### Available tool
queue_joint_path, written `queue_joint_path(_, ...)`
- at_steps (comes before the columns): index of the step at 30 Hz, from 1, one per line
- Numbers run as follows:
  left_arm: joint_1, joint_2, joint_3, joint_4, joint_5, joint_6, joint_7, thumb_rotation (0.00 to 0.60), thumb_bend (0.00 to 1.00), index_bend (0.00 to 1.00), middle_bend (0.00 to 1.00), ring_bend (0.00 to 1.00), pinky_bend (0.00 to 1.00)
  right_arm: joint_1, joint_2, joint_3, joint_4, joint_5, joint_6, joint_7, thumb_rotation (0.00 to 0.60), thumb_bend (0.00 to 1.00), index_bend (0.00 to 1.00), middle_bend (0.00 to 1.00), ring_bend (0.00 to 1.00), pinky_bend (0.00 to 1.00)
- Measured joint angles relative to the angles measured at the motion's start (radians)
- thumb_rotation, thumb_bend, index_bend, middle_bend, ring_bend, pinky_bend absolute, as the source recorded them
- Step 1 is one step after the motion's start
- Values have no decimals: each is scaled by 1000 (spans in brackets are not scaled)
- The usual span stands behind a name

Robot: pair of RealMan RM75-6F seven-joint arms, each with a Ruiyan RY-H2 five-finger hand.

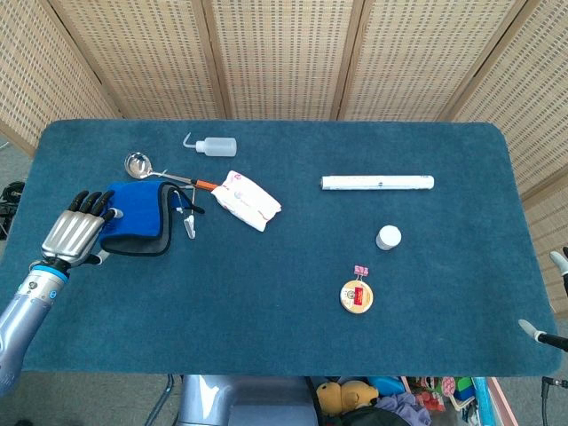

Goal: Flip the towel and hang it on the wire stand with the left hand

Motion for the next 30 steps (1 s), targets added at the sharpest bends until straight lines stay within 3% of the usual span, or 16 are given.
queue_joint_path(8, 57, -14, 11, 24, 173, 54, -191, 600, 158, 0, 0, 0, 0, -3, 6, -8, 1, -23, 9, 18, 600, 0, 0, 0, 0, 0)
queue_joint_path(17, 127, 39, 17, 1, 249, 144, -317, 600, 158, 0, 0, 0, 0, -8, 9, -16, 2, -47, 28, 33, 600, 0, 0, 0, 0, 0)
queue_joint_path(25, 244, 100, 39, -91, 268, 301, -299, 600, 156, 0, 0, 0, 0, -15, -2, -12, 15, -59, 63, 40, 600, 0, 0, 0, 0, 0)
queue_joint_path(30, 366, 56, 70, -131, 292, 480, -216, 600, 158, 0, 0, 0, 0, -22, -31, 3, 33, -53, 102, 20, 600, 0, 0, 0, 0, 0)
